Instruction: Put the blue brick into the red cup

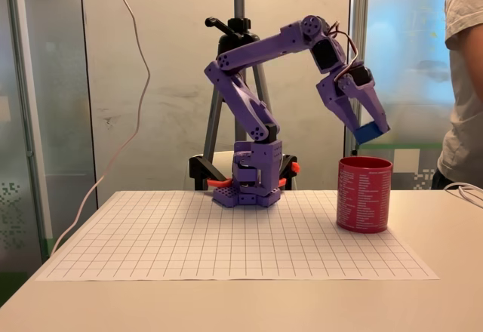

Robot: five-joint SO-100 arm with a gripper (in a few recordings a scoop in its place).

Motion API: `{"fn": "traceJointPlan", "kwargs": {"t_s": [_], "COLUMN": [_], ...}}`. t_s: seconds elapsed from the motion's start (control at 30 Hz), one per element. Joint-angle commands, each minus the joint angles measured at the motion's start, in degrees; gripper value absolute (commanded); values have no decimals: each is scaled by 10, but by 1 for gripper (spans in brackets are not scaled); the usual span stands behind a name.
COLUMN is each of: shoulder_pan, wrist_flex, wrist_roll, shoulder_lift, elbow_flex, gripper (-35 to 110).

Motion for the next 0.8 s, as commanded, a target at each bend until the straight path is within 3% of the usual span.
{"fn": "traceJointPlan", "kwargs": {"t_s": [0.0,0.03,0.13,0.67,0.73,0.77], "shoulder_pan": [-7,-11,-12,-7,-7,-7], "wrist_flex": [-5,4,-1,-15,-15,-18], "wrist_roll": [-16,-15,-10,-25,-29,-44], "shoulder_lift": [1,1,17,31,31,28], "elbow_flex": [-17,-16,-11,4,5,3], "gripper": [12,38,56,59,54,12]}}
